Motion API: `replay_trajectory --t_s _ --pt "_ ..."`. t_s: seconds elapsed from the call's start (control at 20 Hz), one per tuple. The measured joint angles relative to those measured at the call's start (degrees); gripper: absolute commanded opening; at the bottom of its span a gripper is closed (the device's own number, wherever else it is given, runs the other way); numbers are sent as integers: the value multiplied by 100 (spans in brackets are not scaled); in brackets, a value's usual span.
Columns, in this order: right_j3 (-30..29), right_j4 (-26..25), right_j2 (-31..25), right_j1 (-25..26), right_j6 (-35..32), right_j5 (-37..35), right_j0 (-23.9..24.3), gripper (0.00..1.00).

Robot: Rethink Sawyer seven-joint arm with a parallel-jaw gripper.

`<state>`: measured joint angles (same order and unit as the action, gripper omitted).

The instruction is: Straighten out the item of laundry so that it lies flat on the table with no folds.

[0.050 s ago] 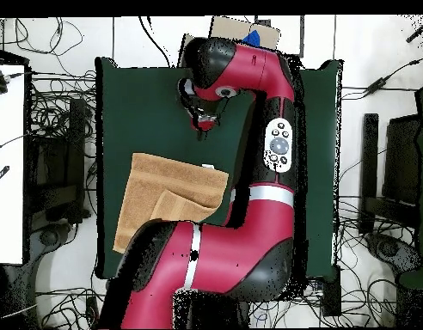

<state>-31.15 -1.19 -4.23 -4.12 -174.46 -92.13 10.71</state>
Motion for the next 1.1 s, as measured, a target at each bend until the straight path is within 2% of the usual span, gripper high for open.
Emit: replay_trajectory --t_s 0.3,0.55,0.8,1.1 --pt "-15 -2 -1 182 0 2 10 100" --pt "-256 -1 -1 107 0 3 10 100" --pt "-826 -3 1 -211 0 185 9 100" --pt "-1559 -1 4 -784 0 831 -23 100"
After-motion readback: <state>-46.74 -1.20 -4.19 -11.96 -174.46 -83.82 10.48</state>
